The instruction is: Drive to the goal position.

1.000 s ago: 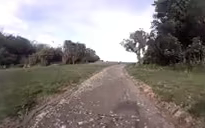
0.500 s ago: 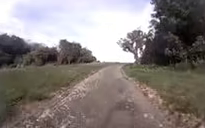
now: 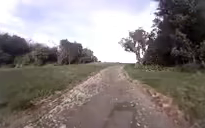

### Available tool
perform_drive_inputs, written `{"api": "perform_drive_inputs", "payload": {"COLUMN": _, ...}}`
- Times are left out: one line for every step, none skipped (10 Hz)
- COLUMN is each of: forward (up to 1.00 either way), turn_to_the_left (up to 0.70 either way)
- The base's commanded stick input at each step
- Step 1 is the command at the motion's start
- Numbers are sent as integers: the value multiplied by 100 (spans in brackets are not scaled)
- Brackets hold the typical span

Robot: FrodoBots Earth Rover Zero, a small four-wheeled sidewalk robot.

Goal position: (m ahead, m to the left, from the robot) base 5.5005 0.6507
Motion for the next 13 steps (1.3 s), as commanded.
{"api": "perform_drive_inputs", "payload": {"forward": 85, "turn_to_the_left": 0}}
{"api": "perform_drive_inputs", "payload": {"forward": 85, "turn_to_the_left": -3}}
{"api": "perform_drive_inputs", "payload": {"forward": 85, "turn_to_the_left": -32}}
{"api": "perform_drive_inputs", "payload": {"forward": 85, "turn_to_the_left": -33}}
{"api": "perform_drive_inputs", "payload": {"forward": 85, "turn_to_the_left": -34}}
{"api": "perform_drive_inputs", "payload": {"forward": 85, "turn_to_the_left": -34}}
{"api": "perform_drive_inputs", "payload": {"forward": 85, "turn_to_the_left": -34}}
{"api": "perform_drive_inputs", "payload": {"forward": 85, "turn_to_the_left": -34}}
{"api": "perform_drive_inputs", "payload": {"forward": 85, "turn_to_the_left": -33}}
{"api": "perform_drive_inputs", "payload": {"forward": 85, "turn_to_the_left": -16}}
{"api": "perform_drive_inputs", "payload": {"forward": 85, "turn_to_the_left": -5}}
{"api": "perform_drive_inputs", "payload": {"forward": 85, "turn_to_the_left": -1}}
{"api": "perform_drive_inputs", "payload": {"forward": 85, "turn_to_the_left": 0}}
